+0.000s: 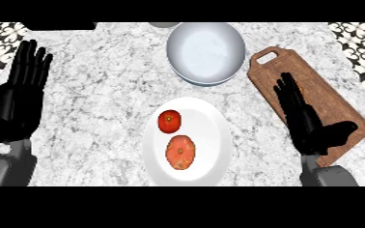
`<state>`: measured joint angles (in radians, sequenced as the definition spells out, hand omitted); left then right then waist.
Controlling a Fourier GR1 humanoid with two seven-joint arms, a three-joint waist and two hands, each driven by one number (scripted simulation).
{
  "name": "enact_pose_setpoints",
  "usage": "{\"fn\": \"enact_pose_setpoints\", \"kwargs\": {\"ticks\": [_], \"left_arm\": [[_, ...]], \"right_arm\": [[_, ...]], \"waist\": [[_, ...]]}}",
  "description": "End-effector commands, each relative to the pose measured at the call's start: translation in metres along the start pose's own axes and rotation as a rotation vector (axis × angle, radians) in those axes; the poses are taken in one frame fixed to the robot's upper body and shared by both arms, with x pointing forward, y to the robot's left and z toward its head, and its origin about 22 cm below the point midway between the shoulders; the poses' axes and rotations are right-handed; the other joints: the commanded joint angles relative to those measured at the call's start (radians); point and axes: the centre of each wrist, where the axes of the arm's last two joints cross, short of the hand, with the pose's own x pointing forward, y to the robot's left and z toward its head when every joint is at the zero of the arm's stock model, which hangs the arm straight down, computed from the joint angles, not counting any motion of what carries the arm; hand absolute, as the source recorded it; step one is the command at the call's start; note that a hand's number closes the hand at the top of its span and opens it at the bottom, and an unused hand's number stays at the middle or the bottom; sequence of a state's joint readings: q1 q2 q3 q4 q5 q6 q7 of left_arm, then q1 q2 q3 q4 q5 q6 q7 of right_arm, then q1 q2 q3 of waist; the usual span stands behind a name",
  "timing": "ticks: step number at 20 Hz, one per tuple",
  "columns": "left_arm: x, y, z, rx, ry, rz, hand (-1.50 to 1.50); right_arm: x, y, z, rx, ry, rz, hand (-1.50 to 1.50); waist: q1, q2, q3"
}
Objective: Pick the squash from the plate and place it in the bowl
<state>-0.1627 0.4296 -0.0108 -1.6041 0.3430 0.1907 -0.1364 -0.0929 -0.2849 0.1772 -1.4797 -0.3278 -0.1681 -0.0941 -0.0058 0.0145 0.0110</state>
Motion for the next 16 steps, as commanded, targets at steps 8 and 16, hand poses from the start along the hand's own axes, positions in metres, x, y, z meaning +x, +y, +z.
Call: {"fn": "enact_pose_setpoints", "kwargs": {"ticks": [8, 16], "left_arm": [[-0.005, -0.023, -0.010, -0.066, 0.156, -0.233, 0.00], [-0.014, -0.035, -0.010, -0.051, 0.194, -0.267, 0.00]], "right_arm": [[0.006, 0.041, -0.062, 0.367, -0.196, 0.109, 1.50], [0.005, 0.011, -0.081, 0.867, -0.429, 0.012, -1.50]], "waist": [[0.050, 0.010, -0.005], [0.034, -0.002, -0.008]]}}
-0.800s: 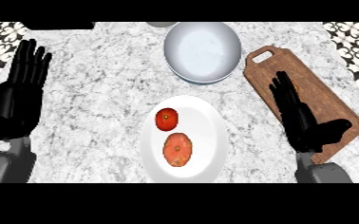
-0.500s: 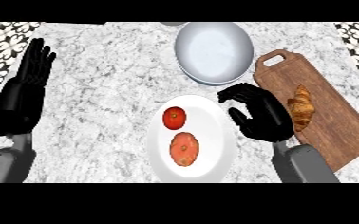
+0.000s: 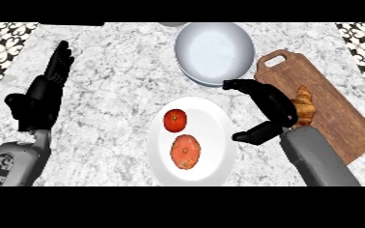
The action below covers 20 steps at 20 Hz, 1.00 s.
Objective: Pick the squash from the plate and place it in the bowl
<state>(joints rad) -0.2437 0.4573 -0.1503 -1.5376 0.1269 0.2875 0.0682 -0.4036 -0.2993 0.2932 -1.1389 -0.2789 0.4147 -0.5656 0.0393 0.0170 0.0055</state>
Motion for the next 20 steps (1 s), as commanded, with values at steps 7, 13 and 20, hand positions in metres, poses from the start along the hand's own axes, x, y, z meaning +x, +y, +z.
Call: {"fn": "enact_pose_setpoints", "kwargs": {"ticks": [7, 13, 20], "left_arm": [[0.009, -0.004, -0.002, 0.006, 0.039, -0.039, 0.00], [0.014, -0.017, -0.011, 0.029, 0.039, -0.025, 0.00], [0.014, -0.014, 0.004, 0.032, 0.052, -0.033, 0.00]], "right_arm": [[0.026, -0.016, -0.049, 0.401, 0.071, 0.381, -1.50], [0.045, 0.018, -0.102, 0.592, 0.167, 0.588, -1.50], [0.058, 0.061, -0.121, 0.761, 0.243, 0.634, -1.50]], "waist": [[-0.019, -0.017, -0.005], [-0.031, -0.017, -0.006], [-0.037, -0.021, -0.006]]}}
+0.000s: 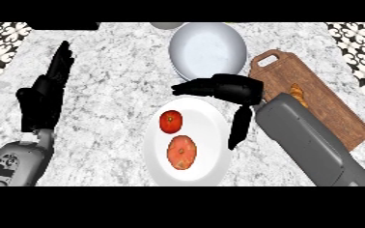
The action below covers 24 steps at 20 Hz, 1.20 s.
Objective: Pick the squash from the plate and place it in the bowl
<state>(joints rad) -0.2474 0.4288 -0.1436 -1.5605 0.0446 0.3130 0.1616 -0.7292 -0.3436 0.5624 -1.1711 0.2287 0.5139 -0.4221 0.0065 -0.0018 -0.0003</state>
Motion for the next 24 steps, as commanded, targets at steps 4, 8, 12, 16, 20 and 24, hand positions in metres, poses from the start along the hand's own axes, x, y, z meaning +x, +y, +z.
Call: {"fn": "enact_pose_setpoints", "kwargs": {"ticks": [4, 8, 12, 16, 20, 24], "left_arm": [[0.003, -0.003, 0.006, -0.001, 0.000, -0.004, 0.00], [-0.011, -0.003, 0.002, -0.013, 0.009, 0.006, 0.00], [-0.004, -0.001, 0.007, 0.013, -0.009, -0.013, 0.00], [0.002, -0.009, -0.001, -0.008, 0.002, 0.019, 0.00], [-0.003, -0.005, 0.010, -0.011, 0.008, -0.007, 0.00], [-0.009, -0.008, 0.013, 0.003, -0.014, 0.010, 0.00]], "right_arm": [[0.026, 0.043, -0.040, 0.159, 0.022, 0.067, -1.50], [0.027, 0.050, -0.060, 0.229, 0.119, 0.130, -1.50], [0.032, 0.060, -0.056, 0.263, 0.179, 0.201, -1.50], [0.010, 0.058, -0.052, 0.276, 0.247, 0.186, -1.50], [0.003, 0.082, -0.043, 0.273, 0.244, 0.175, -1.50], [-0.001, 0.105, -0.071, 0.268, 0.240, 0.176, -1.50]], "waist": [[-0.003, 0.000, 0.000], [0.000, 0.003, 0.000], [-0.002, 0.001, 0.000], [-0.001, 0.002, 0.000], [-0.004, 0.002, 0.000], [-0.002, 0.002, 0.000]]}}
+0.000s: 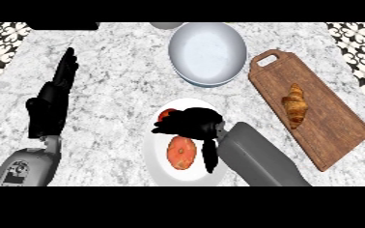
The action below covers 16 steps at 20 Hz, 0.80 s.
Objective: Pick the squash from the plate and place it in the bowl
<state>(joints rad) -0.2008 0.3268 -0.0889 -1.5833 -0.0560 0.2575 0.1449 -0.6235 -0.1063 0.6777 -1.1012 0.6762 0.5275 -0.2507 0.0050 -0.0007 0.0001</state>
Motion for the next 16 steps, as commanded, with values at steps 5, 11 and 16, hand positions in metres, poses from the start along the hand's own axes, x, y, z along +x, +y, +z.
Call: {"fn": "enact_pose_setpoints", "kwargs": {"ticks": [5, 11, 16], "left_arm": [[0.001, 0.005, -0.007, 0.002, 0.019, -0.003, 0.00], [0.004, 0.002, -0.005, -0.014, -0.001, -0.005, 0.00], [0.002, 0.016, 0.001, -0.002, -0.012, 0.008, 0.00]], "right_arm": [[-0.005, 0.030, -0.030, 0.051, -0.013, -0.009, -1.50], [-0.015, 0.043, -0.030, 0.074, -0.061, 0.091, 1.50], [-0.017, 0.041, -0.039, -0.006, -0.080, 0.126, 1.50]], "waist": [[0.001, 0.002, 0.000], [0.004, 0.002, 0.000], [0.014, 0.004, 0.000]]}}
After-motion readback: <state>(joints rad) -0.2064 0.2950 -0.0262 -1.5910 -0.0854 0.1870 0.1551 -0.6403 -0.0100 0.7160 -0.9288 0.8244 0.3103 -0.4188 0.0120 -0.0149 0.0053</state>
